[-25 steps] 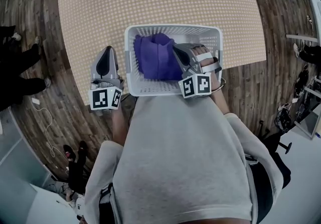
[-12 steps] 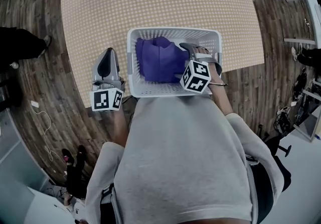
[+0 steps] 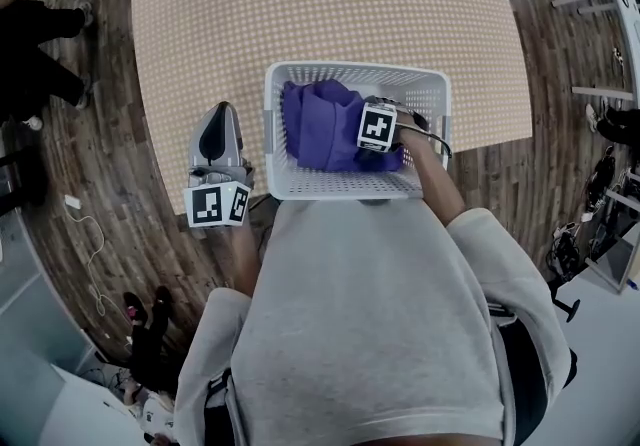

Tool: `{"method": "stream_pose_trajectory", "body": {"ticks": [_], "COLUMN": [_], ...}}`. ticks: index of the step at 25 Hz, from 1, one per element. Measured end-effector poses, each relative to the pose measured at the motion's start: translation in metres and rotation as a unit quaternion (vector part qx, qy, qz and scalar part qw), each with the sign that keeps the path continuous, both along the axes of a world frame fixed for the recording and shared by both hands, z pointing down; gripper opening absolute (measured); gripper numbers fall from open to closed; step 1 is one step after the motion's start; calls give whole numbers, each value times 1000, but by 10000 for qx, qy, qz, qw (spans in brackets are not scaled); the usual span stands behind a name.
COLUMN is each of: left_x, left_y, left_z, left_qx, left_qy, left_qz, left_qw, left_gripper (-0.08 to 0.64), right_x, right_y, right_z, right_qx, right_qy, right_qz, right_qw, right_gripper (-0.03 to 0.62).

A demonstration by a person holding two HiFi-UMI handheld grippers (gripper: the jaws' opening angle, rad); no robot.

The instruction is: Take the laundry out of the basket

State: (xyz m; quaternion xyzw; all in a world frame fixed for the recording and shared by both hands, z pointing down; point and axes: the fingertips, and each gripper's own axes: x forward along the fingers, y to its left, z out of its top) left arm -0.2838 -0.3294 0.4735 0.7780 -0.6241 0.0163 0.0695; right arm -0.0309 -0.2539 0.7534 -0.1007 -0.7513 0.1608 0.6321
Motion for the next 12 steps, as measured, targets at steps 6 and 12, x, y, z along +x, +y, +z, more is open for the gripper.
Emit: {"method": "stream_pose_trajectory", "body": {"ticks": [6,12], "left_x": [2,7], "left_y": [-2,0], "left_z": [2,-2], "left_qx": [4,74], "left_qy": [51,72], "left_qz": [29,79], "left_qw": [10000,9999], "left_gripper": [8,8], "right_x": [-2,-4], "right_y": [-1,-1], "right_z": [0,0], "right_qx": [98,369], "right_qy": [-47,-54], "right_qz": [53,-46], "right_qw": [9999,9993], "right_gripper": [598,551]}}
